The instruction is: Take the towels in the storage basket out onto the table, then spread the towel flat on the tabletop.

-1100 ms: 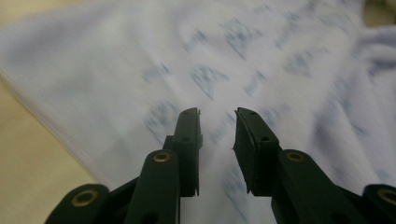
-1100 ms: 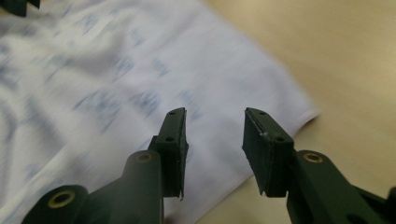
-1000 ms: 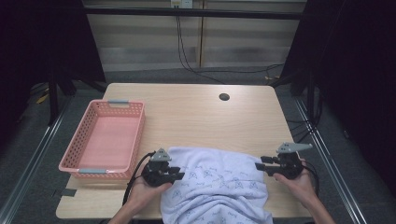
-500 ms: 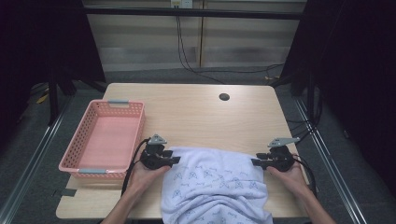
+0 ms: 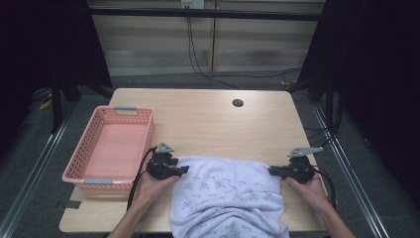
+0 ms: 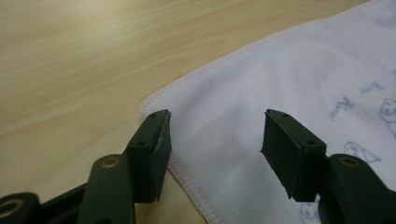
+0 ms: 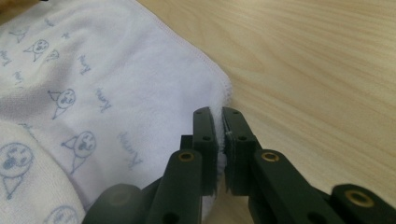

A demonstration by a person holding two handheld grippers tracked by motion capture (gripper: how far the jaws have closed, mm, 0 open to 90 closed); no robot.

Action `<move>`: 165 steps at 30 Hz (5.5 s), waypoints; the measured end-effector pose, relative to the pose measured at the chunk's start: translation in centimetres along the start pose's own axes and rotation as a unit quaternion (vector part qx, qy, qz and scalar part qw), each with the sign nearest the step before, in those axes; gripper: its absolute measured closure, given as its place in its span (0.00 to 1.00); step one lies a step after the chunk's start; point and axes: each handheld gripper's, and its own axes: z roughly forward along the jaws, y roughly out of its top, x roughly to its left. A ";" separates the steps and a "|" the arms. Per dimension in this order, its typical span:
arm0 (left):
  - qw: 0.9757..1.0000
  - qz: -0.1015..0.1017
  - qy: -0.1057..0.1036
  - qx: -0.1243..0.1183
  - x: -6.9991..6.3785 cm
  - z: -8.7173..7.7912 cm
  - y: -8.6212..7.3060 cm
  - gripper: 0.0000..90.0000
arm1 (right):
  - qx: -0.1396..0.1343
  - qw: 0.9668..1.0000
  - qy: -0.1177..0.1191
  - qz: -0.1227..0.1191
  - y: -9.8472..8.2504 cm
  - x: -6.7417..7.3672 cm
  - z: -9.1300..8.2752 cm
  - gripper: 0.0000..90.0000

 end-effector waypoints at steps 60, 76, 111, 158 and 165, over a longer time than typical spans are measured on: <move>0.985 0.038 -0.017 -0.169 1.9 -9.9 13.6 0.97 | -0.228 0.972 -0.014 -0.043 16.6 -0.3 -10.9 0.96; 0.993 0.008 0.005 -0.120 5.0 -4.8 14.7 0.63 | -0.167 0.982 -0.081 0.016 16.4 -5.6 -4.0 0.70; 0.995 0.032 -0.090 0.041 -1.4 -0.8 -1.6 0.73 | 0.022 0.997 0.000 -0.075 -0.4 3.2 1.6 0.72; 0.991 0.112 -0.048 0.053 -3.3 -0.9 -1.8 0.98 | 0.029 0.995 -0.038 -0.092 -0.6 2.8 1.1 0.92; 0.989 0.108 -0.087 0.060 -4.7 -1.6 -2.9 0.99 | 0.051 0.996 -0.010 -0.072 -2.2 3.9 -0.8 0.97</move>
